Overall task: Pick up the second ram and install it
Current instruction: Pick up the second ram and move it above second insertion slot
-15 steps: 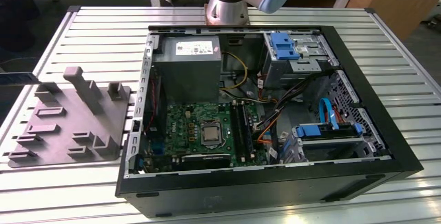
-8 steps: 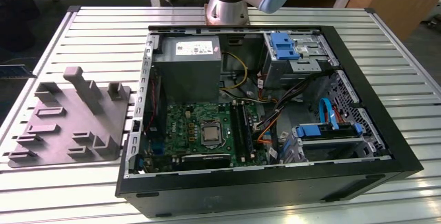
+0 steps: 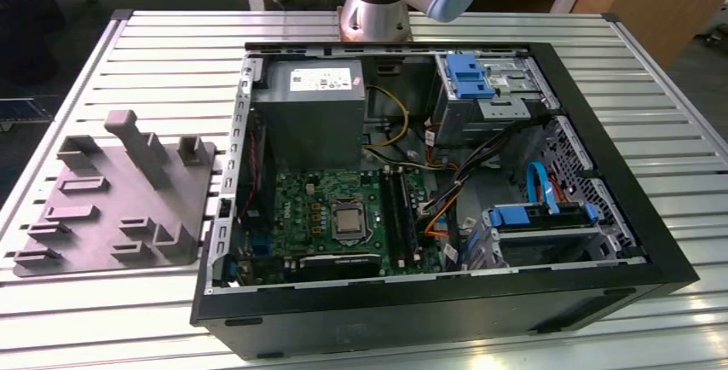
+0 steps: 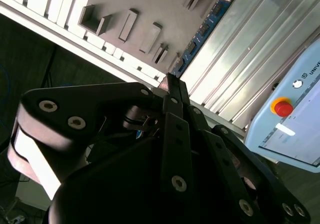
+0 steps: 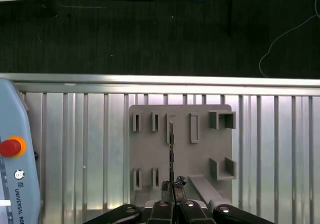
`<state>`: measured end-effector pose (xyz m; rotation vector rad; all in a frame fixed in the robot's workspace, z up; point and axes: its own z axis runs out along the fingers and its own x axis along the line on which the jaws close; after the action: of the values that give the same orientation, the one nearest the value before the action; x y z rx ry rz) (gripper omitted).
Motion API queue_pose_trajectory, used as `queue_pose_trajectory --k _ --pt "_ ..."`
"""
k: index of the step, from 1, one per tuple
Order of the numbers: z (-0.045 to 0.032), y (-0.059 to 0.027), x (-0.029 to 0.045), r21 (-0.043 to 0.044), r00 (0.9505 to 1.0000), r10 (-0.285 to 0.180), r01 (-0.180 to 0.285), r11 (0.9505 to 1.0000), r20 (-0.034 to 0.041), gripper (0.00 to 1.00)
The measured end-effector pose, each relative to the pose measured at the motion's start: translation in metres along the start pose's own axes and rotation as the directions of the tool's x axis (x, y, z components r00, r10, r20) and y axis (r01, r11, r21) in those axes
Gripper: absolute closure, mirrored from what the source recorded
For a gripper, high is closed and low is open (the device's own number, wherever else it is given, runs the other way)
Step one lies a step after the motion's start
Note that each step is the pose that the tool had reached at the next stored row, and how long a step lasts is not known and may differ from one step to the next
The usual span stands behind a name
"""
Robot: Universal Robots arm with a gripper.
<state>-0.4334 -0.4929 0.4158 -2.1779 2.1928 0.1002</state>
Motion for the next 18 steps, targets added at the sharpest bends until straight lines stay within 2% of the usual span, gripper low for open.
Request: queue_pose_trajectory --k 13,18 --pt "-0.0164 0.0002 -0.0013 -0.0005 1.0000 -0.006 0.006 1.0000 -0.0001 0.89" --pt "-0.0168 -0.0004 -0.0013 -0.0005 1.0000 -0.006 0.006 1.0000 -0.0001 0.89"
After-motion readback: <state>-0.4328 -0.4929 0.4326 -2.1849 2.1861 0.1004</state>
